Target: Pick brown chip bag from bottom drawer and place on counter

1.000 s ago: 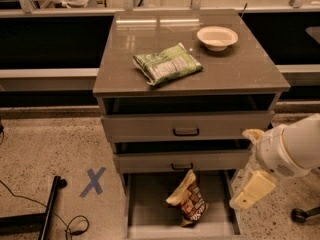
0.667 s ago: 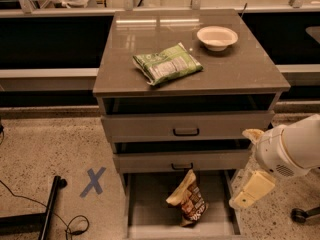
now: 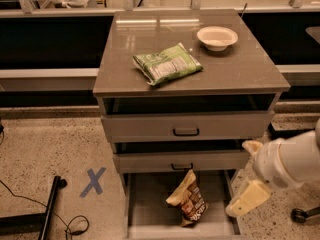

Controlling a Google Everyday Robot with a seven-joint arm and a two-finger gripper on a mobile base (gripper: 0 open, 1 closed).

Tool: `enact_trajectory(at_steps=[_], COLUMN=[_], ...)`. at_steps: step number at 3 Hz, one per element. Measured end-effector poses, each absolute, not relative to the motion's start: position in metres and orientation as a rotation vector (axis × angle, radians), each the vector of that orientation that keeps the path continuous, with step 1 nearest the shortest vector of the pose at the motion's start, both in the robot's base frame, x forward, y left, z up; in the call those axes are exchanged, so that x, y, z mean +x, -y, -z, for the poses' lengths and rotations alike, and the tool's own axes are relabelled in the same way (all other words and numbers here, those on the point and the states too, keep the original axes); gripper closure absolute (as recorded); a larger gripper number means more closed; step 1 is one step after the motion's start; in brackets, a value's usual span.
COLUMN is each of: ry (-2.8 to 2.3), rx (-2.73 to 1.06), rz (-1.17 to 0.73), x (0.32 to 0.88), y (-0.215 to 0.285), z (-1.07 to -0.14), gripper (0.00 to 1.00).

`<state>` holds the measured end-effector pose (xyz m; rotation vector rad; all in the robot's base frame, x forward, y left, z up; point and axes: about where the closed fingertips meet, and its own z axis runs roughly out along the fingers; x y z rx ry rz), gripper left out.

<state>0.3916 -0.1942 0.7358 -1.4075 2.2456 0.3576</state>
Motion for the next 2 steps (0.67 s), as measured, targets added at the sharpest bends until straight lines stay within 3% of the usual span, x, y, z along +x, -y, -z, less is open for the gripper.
enact_trajectory(at_steps=[2], ry=[-2.310], rx=[-1.185], rz=[-0.636], x=[0.377], y=[0.196], z=[-0.596], gripper=[0.00])
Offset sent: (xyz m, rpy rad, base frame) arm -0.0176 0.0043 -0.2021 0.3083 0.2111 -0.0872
